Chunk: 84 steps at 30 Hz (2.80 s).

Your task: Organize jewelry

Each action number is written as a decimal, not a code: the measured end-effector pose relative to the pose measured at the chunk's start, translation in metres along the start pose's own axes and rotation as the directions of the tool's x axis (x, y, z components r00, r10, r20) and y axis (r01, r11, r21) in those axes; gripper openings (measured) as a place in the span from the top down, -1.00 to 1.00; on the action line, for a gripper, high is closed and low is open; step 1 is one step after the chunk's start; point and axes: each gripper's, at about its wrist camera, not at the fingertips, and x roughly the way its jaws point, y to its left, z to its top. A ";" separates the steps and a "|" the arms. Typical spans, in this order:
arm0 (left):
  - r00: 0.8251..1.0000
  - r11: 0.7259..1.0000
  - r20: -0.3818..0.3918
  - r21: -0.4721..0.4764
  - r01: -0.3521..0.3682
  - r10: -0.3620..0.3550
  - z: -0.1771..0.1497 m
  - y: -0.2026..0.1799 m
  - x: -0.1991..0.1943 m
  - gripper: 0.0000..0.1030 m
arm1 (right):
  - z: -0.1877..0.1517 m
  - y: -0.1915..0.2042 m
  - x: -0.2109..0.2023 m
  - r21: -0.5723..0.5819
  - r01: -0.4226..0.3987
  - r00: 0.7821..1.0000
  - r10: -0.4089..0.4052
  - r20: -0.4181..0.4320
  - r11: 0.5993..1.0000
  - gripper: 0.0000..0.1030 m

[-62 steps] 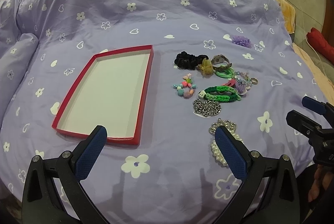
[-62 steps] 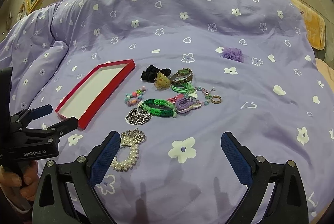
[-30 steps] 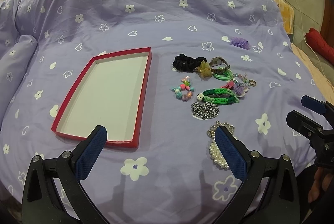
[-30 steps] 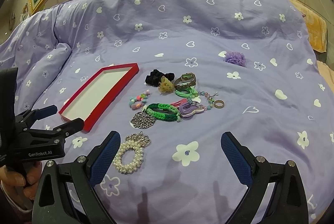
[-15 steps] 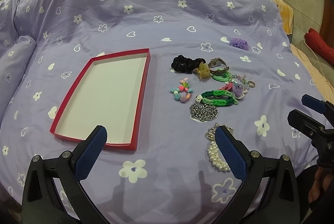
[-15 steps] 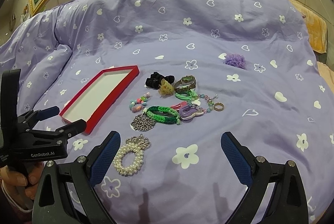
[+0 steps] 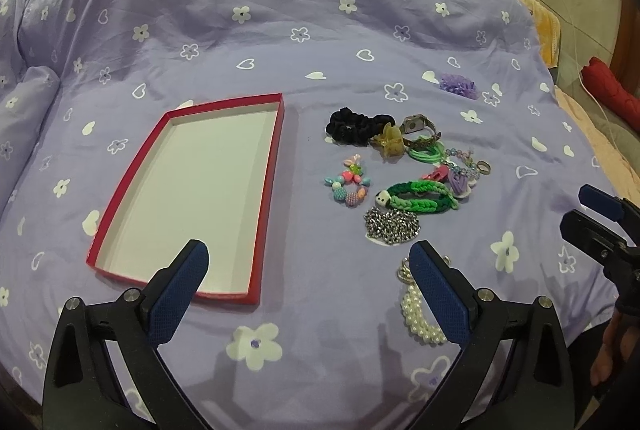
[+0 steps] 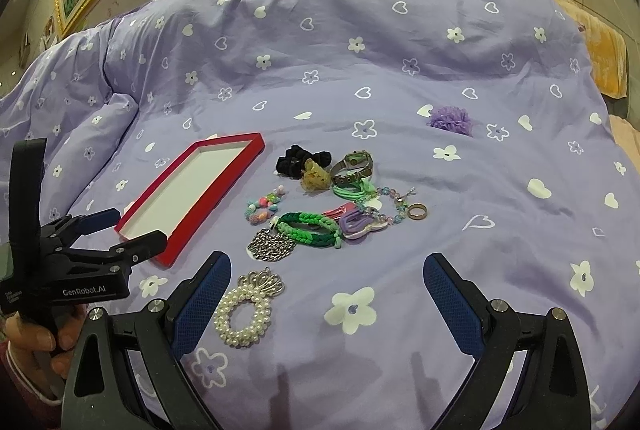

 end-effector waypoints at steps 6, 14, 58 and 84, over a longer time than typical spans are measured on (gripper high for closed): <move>0.999 1.000 -0.028 0.001 0.021 -0.021 0.011 0.005 0.022 -0.92 | 0.006 -0.015 0.014 0.037 -0.012 1.000 0.013 -0.010 0.999 -0.90; 0.997 0.998 -0.058 0.035 0.047 -0.044 0.028 -0.004 0.049 -0.85 | 0.024 -0.035 0.040 0.082 -0.039 0.999 0.041 -0.020 0.996 -0.88; 0.957 0.967 -0.156 0.042 0.253 -0.244 0.068 0.000 0.121 0.84 | 0.082 -0.066 0.176 0.207 -0.115 0.981 0.144 -0.129 0.972 0.85; 0.984 0.975 -0.093 -0.176 0.137 -0.155 0.075 0.152 0.107 0.84 | 0.108 0.092 0.205 0.119 -0.370 0.912 0.385 -0.141 0.921 0.85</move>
